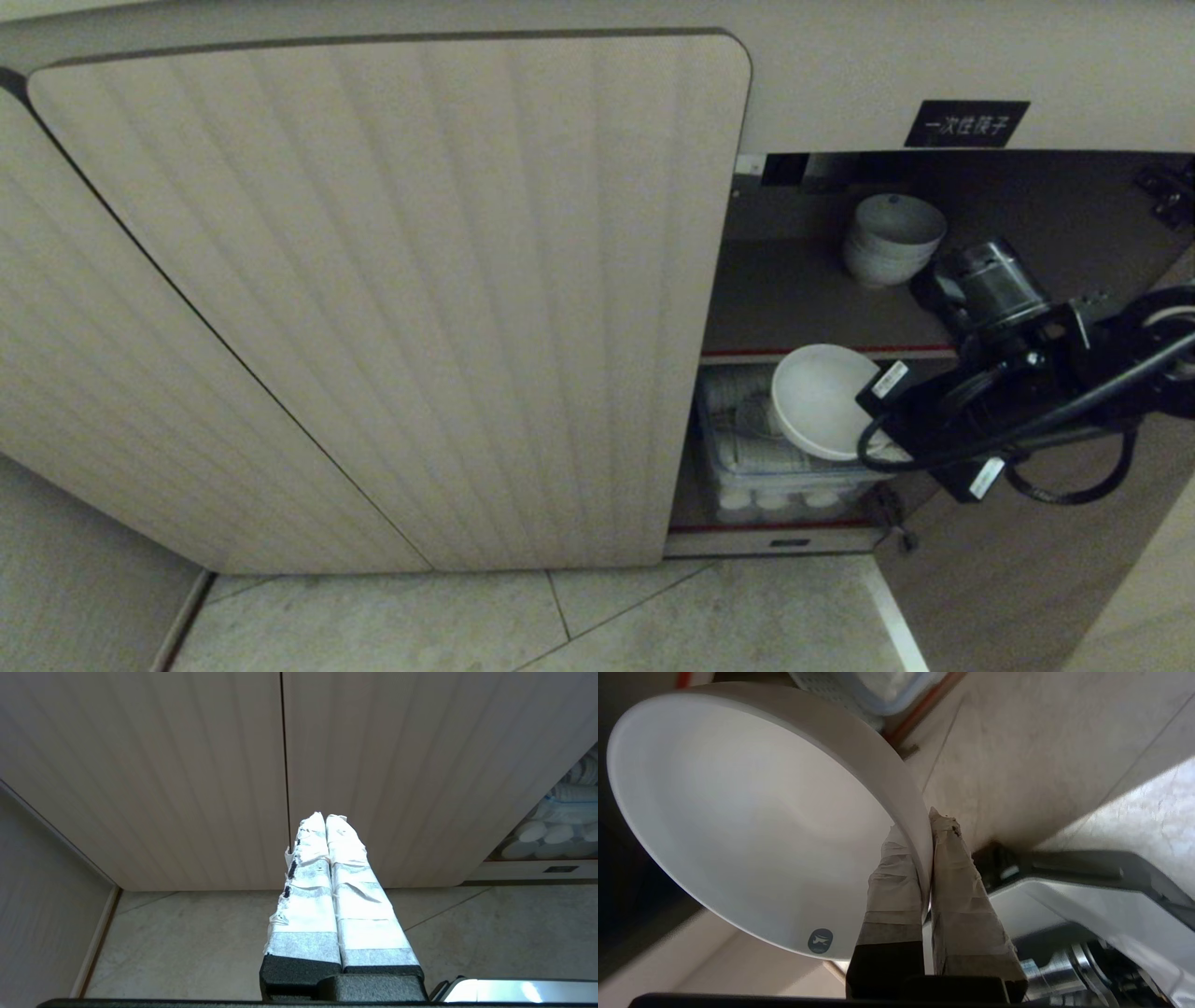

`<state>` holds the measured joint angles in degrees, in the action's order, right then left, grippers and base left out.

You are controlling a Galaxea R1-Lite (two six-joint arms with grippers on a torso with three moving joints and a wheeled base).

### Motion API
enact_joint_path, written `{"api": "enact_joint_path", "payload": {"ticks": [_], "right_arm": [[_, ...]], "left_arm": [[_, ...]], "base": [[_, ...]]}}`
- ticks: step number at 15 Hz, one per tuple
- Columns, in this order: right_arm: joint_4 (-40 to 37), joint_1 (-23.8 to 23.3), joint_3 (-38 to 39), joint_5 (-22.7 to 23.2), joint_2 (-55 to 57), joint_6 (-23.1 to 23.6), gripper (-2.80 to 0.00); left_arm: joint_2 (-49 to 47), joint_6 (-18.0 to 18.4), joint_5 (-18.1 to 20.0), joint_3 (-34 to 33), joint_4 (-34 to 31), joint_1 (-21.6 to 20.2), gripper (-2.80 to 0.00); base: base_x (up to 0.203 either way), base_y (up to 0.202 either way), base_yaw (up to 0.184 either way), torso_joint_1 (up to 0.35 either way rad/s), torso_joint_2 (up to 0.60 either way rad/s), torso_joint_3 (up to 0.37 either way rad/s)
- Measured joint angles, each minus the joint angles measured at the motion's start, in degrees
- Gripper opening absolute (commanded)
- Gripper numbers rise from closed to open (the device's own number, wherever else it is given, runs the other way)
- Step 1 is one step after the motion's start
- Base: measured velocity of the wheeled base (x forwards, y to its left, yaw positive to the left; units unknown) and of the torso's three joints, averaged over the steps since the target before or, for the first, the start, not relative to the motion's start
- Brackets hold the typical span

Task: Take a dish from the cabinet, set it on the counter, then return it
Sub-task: Put it back into the cabinet

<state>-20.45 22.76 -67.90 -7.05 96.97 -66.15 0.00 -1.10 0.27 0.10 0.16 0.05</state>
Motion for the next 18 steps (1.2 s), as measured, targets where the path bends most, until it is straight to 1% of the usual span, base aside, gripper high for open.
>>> {"api": "enact_joint_path", "payload": {"ticks": [4,10,13,18], "right_arm": [[-2.28,-0.02,-4.23,-1.74,2.37,-0.04,-2.8],[-7.69,-0.28,-12.11,-2.01,5.51,-0.64,-2.8],[-11.33,-0.61,-16.59,-1.81,6.96,-4.37,-2.8],[-11.6,-1.16,-17.85,-1.43,7.99,-9.3,-2.8]], "left_arm": [[0.0,-0.02,0.04,0.0,0.0,0.02,-2.8],[0.0,-0.02,0.06,0.0,0.0,0.02,-2.8],[0.0,-0.02,0.02,0.0,0.0,0.02,-2.8],[0.0,0.0,0.01,0.0,-0.02,0.0,-2.8]], "base": [[0.0,0.0,0.0,0.0,0.0,0.0],[0.0,0.0,0.0,0.0,0.0,0.0],[0.0,0.0,0.0,0.0,0.0,0.0],[0.0,0.0,0.0,0.0,0.0,0.0]]}}
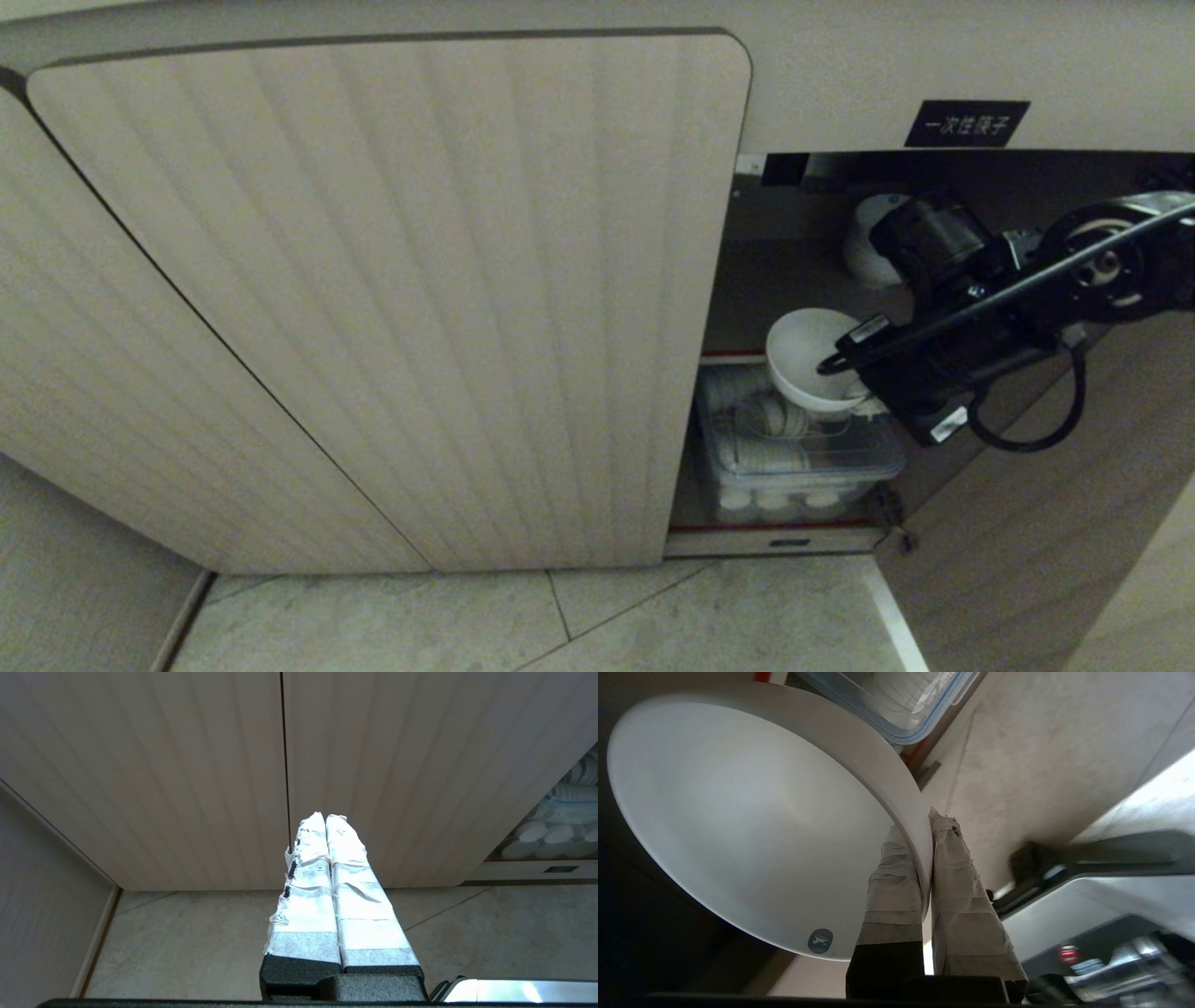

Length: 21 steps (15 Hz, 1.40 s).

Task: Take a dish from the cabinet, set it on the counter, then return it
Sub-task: Put it back into the cabinet

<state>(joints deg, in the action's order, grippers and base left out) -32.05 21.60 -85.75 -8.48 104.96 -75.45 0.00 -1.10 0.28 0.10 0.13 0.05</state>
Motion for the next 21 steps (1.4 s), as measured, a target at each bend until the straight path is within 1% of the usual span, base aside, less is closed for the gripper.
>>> {"api": "enact_joint_path", "payload": {"ticks": [2,4,6,11,14,18,21], "right_arm": [[0.42,-0.32,-0.09,0.32,0.23,-2.98,-2.8],[0.65,-0.44,-0.09,0.2,0.64,-4.2,-2.8],[2.44,-0.55,-0.17,-0.06,1.18,-5.38,-2.8],[8.29,-1.01,-0.16,-2.1,2.4,-5.08,-2.8],[8.84,-1.07,-0.23,-2.18,3.22,-5.14,-2.8],[7.67,-1.97,-3.16,-1.65,4.63,-4.81,-2.8],[4.71,-2.45,-5.76,-0.13,5.9,-4.79,-2.8]], "left_arm": [[0.0,-0.02,0.02,0.0,0.0,0.02,-2.8],[0.0,-0.02,0.02,0.0,0.02,0.01,-2.8],[0.0,-0.02,0.05,0.0,0.02,0.0,-2.8],[0.0,-0.02,0.01,0.0,0.0,0.02,-2.8],[0.0,-0.02,0.02,0.0,0.0,0.02,-2.8],[0.0,-0.02,0.02,0.0,0.02,0.0,-2.8],[0.0,-0.04,0.05,0.0,0.02,0.0,-2.8]], "base": [[0.0,0.0,0.0,0.0,0.0,0.0],[0.0,0.0,0.0,0.0,0.0,0.0],[0.0,0.0,0.0,0.0,0.0,0.0],[0.0,0.0,0.0,0.0,0.0,0.0],[0.0,0.0,0.0,0.0,0.0,0.0],[0.0,0.0,0.0,0.0,0.0,0.0],[0.0,0.0,0.0,0.0,0.0,0.0]]}}
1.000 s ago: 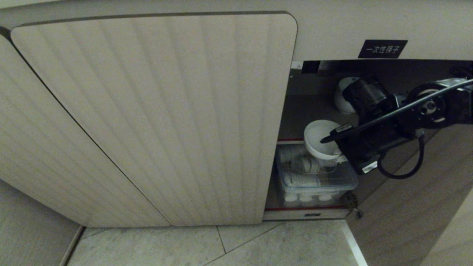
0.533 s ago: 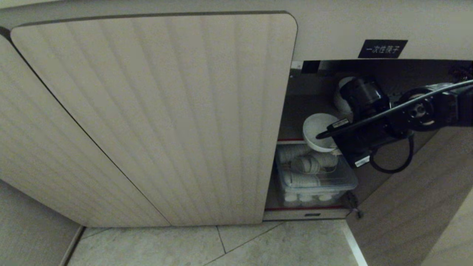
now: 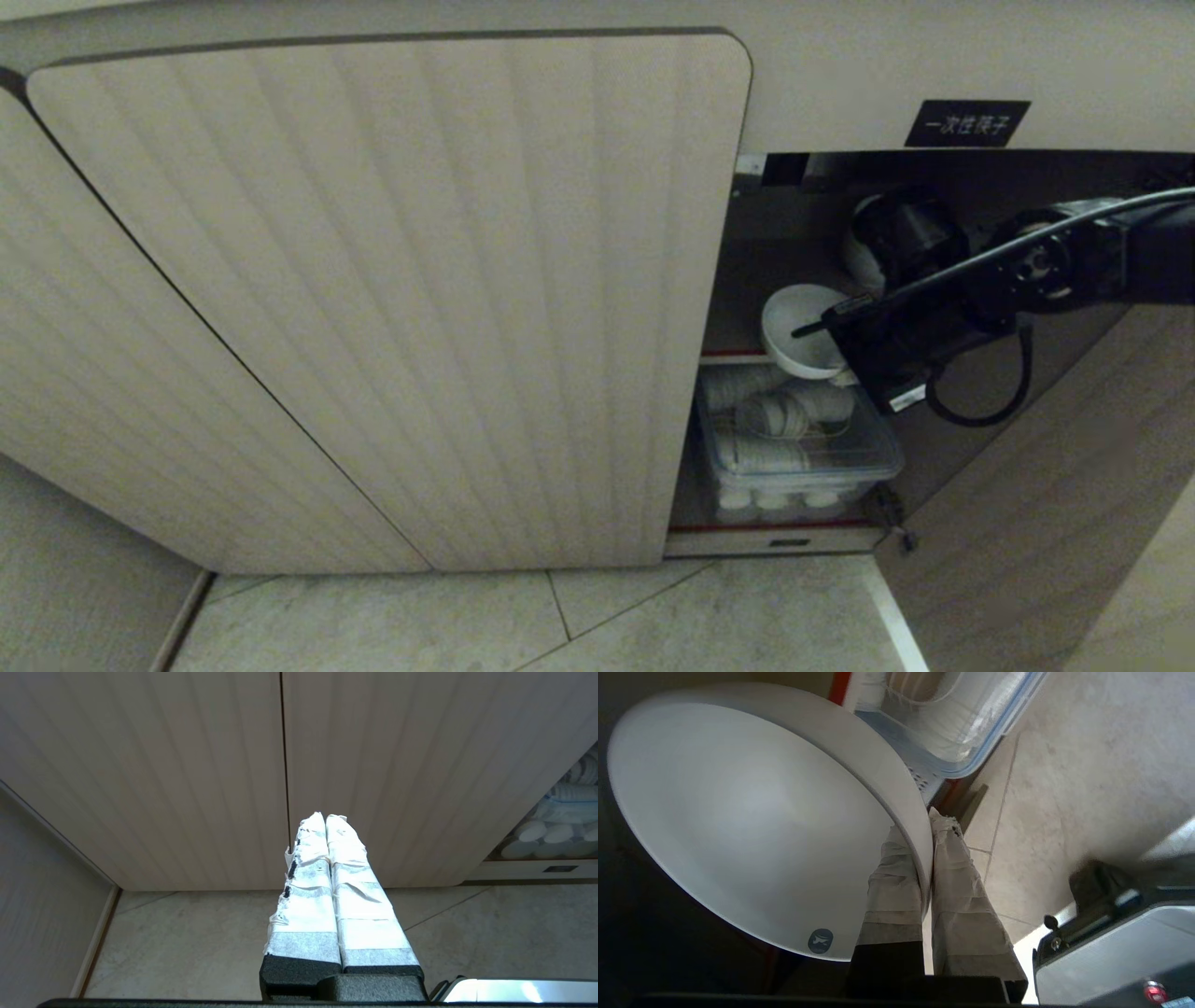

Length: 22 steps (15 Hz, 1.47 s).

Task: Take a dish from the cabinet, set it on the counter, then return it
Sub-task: Put it back into the cabinet

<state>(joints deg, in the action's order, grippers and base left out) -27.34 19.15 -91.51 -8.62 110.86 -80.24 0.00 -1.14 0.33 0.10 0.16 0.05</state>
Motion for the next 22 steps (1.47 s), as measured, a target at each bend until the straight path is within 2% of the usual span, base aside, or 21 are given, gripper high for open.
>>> {"api": "enact_joint_path", "payload": {"ticks": [5,17,22], "right_arm": [[-2.09,-1.23,-4.02,1.4,2.05,2.65,-2.8],[-7.14,-2.82,-12.74,6.95,6.63,2.71,-2.8],[-9.06,-3.14,-16.41,7.17,8.63,2.97,-2.8]], "left_arm": [[0.0,0.02,-0.04,0.0,0.0,0.0,-2.8],[0.0,0.02,-0.06,0.0,0.0,0.02,-2.8],[0.0,0.02,0.01,0.0,0.0,0.02,-2.8]], "base": [[0.0,0.0,0.0,0.0,0.0,0.0],[0.0,0.0,0.0,0.0,0.0,0.0],[0.0,0.0,0.0,0.0,0.0,0.0]]}}
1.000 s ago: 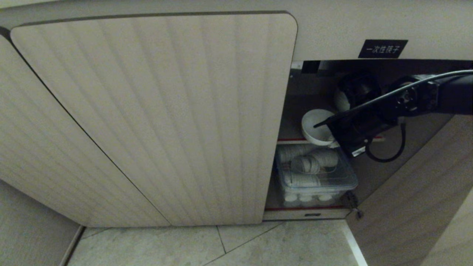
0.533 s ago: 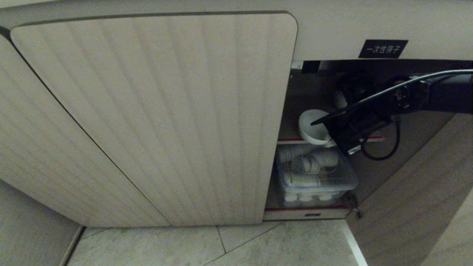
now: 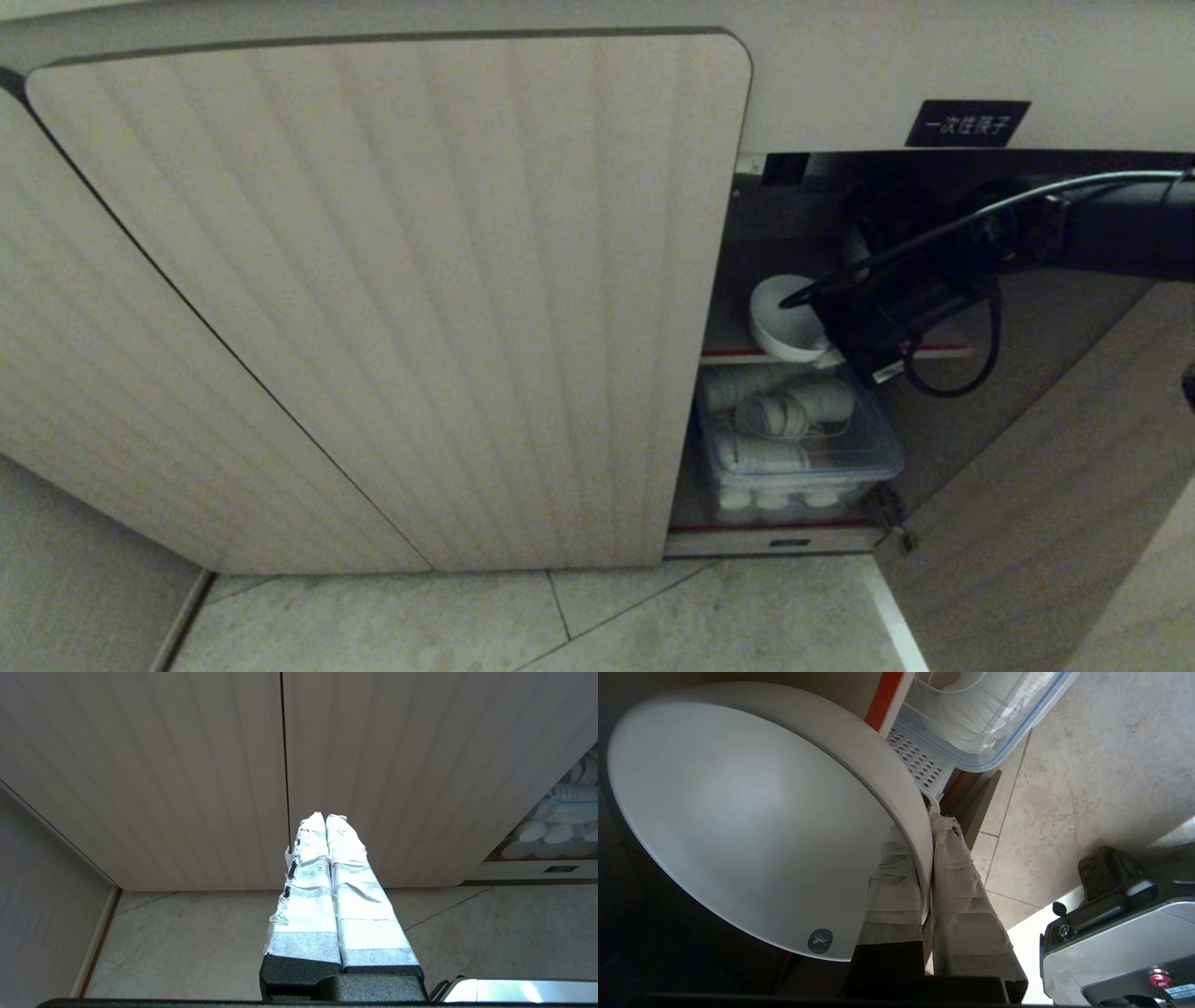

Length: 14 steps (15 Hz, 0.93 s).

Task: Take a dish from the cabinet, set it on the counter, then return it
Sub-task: Put it back into the cabinet

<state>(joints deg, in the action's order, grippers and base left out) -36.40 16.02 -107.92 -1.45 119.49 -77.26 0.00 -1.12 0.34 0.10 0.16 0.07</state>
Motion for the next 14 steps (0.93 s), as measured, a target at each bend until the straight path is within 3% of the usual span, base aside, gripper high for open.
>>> {"api": "enact_joint_path", "payload": {"ticks": [14], "right_arm": [[-1.28,-2.22,-4.17,-0.2,3.17,1.74,-2.8]], "left_arm": [[0.0,0.02,-0.05,0.0,0.0,-0.02,-2.8]], "base": [[0.0,0.0,0.0,0.0,0.0,0.0]]}}
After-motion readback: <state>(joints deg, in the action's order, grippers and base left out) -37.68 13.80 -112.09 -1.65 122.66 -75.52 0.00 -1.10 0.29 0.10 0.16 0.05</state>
